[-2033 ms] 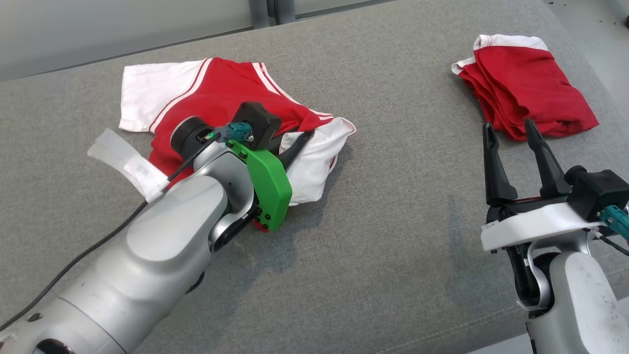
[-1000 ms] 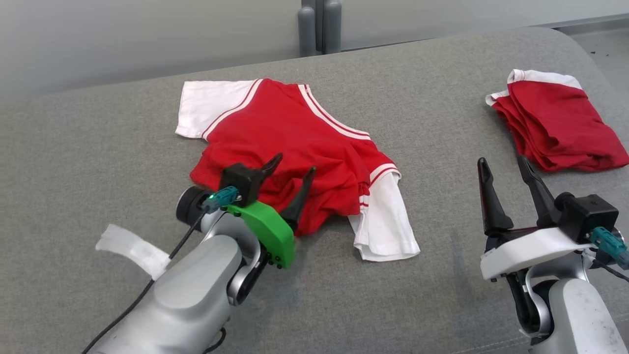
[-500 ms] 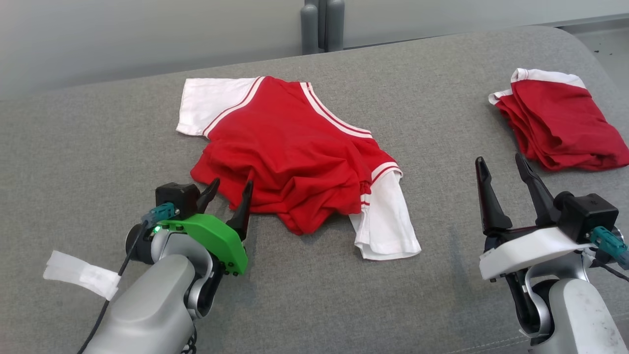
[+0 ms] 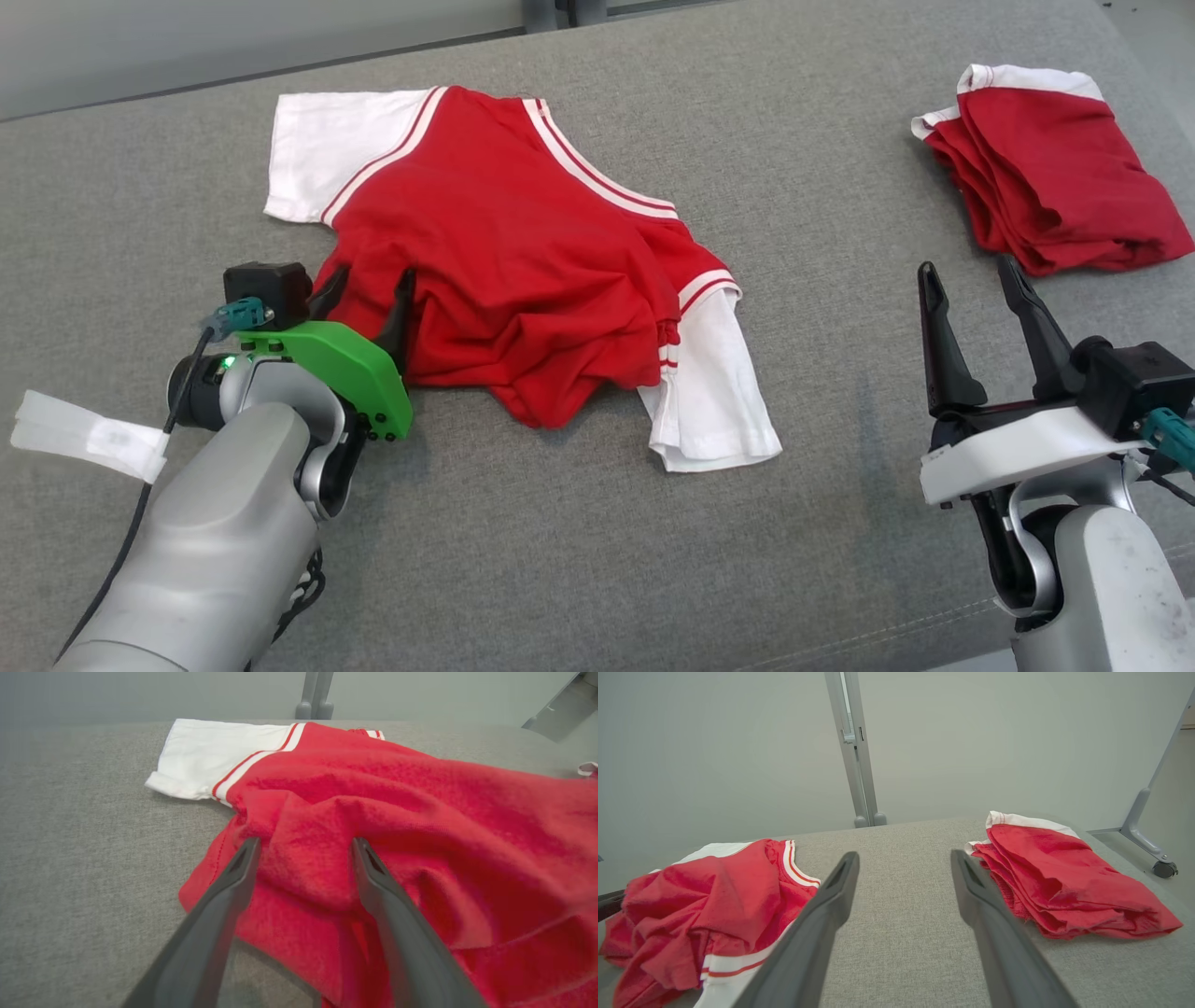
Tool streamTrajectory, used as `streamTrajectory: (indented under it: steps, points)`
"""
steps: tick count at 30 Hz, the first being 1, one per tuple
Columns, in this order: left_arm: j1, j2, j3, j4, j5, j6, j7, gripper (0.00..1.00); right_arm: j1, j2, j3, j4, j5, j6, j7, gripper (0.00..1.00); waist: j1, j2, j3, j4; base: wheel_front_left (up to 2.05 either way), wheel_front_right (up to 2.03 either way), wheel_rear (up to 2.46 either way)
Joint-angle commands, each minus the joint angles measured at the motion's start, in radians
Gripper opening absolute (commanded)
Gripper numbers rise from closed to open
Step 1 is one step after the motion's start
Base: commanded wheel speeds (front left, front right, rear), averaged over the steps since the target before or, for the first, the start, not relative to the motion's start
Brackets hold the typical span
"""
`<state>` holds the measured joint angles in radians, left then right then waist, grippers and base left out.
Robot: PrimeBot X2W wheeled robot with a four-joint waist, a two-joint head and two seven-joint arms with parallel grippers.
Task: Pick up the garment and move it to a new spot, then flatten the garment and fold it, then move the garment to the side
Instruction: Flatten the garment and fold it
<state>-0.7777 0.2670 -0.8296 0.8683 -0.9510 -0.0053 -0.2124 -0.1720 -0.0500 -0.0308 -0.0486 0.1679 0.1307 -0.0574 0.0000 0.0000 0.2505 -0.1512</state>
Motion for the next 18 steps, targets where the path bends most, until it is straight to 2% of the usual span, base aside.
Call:
streamTrajectory:
  steps: [1,5,6,7,8,12,18]
  points:
    - [-0.017,0.002,-0.001,0.020,-0.008,-0.008,0.012,1.00,-0.016,-0.001,0.001,-0.004,-0.005,0.000,-0.004,1.00,0.0000,0.0000,0.025,-0.013,0.00,0.00,0.00]
    - [-0.035,-0.009,0.002,0.049,-0.018,-0.019,0.027,1.00,-0.021,-0.002,0.005,-0.003,-0.002,0.000,-0.006,1.00,0.0000,0.0000,0.033,-0.016,0.00,0.00,0.00]
    - [-0.040,-0.012,0.002,0.058,-0.019,-0.021,0.030,0.84,-0.022,-0.002,0.005,-0.003,-0.002,0.000,-0.006,1.00,0.0000,0.0000,0.034,-0.016,0.00,0.00,0.00]
    - [-0.044,-0.013,0.003,0.065,-0.019,-0.024,0.024,0.45,-0.023,-0.002,0.005,-0.003,-0.002,0.000,-0.007,1.00,0.0000,0.0000,0.035,-0.015,0.00,0.00,0.00]
    - [-0.047,-0.015,0.003,0.070,-0.018,-0.029,0.017,0.00,-0.024,-0.002,0.005,-0.002,-0.002,0.000,-0.008,1.00,0.0000,0.0000,0.036,-0.014,0.00,0.00,0.00]
    - [-0.062,-0.022,0.001,0.088,-0.003,-0.036,-0.007,0.00,-0.026,-0.002,0.000,0.007,-0.002,0.000,-0.013,1.00,0.0000,0.0000,0.026,-0.002,0.00,0.00,0.00]
    - [-0.115,-0.014,0.014,0.046,0.071,0.016,-0.051,0.00,-0.020,-0.002,-0.002,0.014,0.002,0.000,-0.017,1.00,0.0000,0.0000,0.001,0.028,0.00,0.00,0.00]
